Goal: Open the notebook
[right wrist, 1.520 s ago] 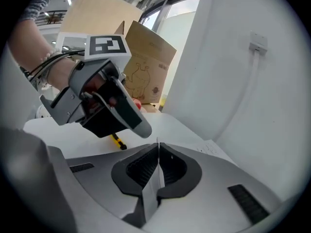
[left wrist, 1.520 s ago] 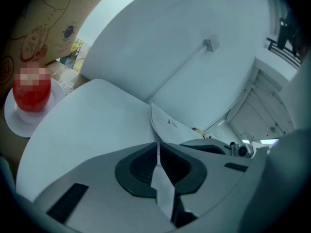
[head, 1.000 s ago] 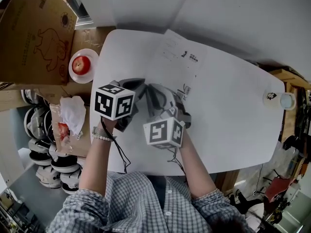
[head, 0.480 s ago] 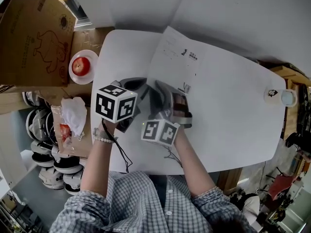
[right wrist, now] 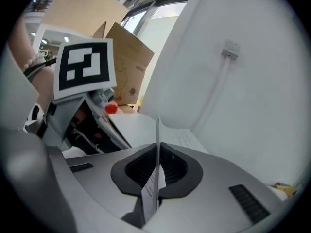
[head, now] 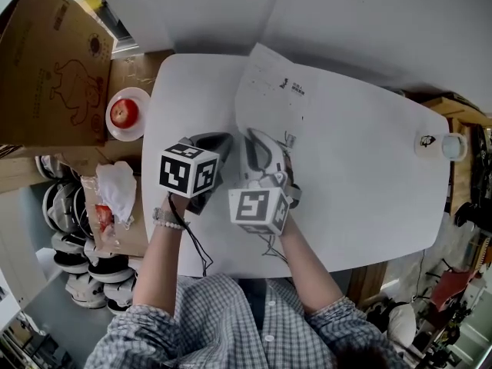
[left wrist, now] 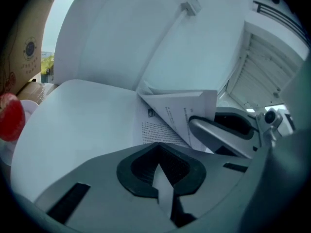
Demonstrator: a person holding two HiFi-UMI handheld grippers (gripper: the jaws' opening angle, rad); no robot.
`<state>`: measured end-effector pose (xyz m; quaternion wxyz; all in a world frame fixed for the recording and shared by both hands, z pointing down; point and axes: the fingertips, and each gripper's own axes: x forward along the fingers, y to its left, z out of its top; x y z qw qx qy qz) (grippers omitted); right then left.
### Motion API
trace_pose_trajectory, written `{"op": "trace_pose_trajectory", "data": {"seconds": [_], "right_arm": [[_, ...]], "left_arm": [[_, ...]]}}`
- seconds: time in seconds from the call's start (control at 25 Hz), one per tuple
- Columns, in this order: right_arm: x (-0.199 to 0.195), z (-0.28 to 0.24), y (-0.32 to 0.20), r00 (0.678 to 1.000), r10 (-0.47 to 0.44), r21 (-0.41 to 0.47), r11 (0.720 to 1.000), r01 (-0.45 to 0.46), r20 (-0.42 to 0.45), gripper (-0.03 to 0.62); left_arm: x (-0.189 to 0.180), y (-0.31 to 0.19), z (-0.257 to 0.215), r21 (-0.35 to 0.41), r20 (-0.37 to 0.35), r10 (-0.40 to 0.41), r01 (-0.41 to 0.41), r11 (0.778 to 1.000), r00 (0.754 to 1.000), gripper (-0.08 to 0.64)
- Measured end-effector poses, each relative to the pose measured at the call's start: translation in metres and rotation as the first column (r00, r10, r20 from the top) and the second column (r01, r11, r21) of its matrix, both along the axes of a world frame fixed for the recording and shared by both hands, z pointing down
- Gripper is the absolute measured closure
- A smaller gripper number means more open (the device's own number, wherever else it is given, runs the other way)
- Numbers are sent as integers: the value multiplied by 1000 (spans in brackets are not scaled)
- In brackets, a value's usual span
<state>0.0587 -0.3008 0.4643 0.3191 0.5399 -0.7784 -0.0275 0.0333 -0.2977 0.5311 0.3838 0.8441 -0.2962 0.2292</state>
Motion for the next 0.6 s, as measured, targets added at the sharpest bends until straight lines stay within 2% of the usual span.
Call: {"op": "trace_pose_trajectory", "data": {"seconds": [0.12, 0.28, 0.6], "right_arm": [[11, -9, 0, 996, 48, 18, 999, -50, 75, 558], [22, -16, 4, 988, 90, 25, 995, -94, 126, 558], [50, -38, 10, 961, 162, 46, 983, -177, 223, 558]], "left_arm": [[5, -1, 4, 5, 53, 21, -22, 1000, 998, 551], [6, 0, 11, 3, 128, 39, -40, 999, 991, 551], [7, 0, 12, 45, 169, 25, -33, 998, 985, 552]]}}
